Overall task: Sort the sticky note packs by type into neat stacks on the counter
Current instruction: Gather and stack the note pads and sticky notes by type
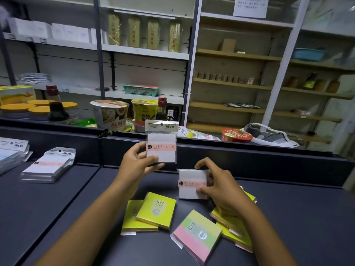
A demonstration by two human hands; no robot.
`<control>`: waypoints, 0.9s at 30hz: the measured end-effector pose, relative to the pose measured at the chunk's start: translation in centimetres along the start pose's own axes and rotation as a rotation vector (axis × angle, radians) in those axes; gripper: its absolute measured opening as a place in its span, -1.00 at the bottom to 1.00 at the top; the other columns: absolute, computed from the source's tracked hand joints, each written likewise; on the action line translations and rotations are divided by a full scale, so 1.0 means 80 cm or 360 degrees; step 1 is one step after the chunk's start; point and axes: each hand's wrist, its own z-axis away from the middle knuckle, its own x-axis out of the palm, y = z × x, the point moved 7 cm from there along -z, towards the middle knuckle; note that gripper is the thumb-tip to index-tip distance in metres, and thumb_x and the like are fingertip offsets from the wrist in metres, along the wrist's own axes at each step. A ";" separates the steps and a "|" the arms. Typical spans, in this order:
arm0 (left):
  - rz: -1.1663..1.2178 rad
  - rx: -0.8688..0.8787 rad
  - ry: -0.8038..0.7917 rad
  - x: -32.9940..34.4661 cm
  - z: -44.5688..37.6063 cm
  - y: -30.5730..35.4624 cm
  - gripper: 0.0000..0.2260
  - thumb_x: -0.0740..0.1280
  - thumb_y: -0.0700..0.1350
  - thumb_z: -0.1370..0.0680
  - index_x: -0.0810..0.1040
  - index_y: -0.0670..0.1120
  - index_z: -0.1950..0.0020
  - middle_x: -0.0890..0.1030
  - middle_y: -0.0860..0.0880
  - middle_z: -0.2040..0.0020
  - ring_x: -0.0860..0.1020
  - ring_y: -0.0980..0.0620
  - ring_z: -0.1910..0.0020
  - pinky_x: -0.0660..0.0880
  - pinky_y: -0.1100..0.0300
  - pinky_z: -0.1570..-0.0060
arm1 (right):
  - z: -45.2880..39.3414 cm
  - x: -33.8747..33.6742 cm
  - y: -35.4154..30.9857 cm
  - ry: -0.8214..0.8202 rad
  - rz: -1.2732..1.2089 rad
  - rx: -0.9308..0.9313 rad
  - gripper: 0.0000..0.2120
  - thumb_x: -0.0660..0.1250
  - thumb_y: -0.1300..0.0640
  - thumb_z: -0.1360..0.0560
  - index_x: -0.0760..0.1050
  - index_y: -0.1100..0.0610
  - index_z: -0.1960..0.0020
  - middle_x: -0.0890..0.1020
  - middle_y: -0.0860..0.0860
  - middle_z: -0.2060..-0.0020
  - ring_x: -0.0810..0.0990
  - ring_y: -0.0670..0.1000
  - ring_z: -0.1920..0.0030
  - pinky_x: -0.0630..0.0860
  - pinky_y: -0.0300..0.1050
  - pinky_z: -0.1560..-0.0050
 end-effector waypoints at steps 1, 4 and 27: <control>0.0009 0.0014 0.0010 -0.001 0.001 0.001 -0.66 0.35 -0.43 -0.52 0.47 -0.18 -0.24 0.72 -0.15 0.01 0.70 -0.15 0.00 0.66 0.11 0.15 | -0.001 -0.003 -0.001 0.0050 -0.0081 -0.0006 -0.48 0.52 0.24 -0.41 0.35 -0.24 -0.10 0.56 -0.17 0.03 0.64 -0.10 0.09 0.67 -0.17 0.12; 0.0008 0.0065 0.0035 -0.001 0.010 0.005 -0.68 0.37 -0.40 -0.52 0.50 -0.15 -0.23 0.70 -0.16 -0.04 0.69 -0.13 -0.04 0.65 0.12 0.12 | 0.000 -0.012 -0.003 0.0234 -0.0346 0.0014 -0.47 0.50 0.28 -0.42 0.40 -0.23 -0.14 0.64 -0.06 0.10 0.66 -0.06 0.10 0.66 -0.21 0.10; -0.0185 0.0595 0.0667 -0.212 0.232 0.139 -0.76 0.39 -0.30 -0.54 0.66 -0.01 -0.09 0.70 -0.04 -0.04 0.71 -0.03 0.04 0.63 0.26 0.15 | 0.107 0.090 -0.187 0.0550 -0.1358 -0.0175 -0.69 0.34 0.37 -0.55 0.62 0.00 -0.11 0.71 -0.11 0.01 0.71 -0.05 0.02 0.64 -0.22 0.15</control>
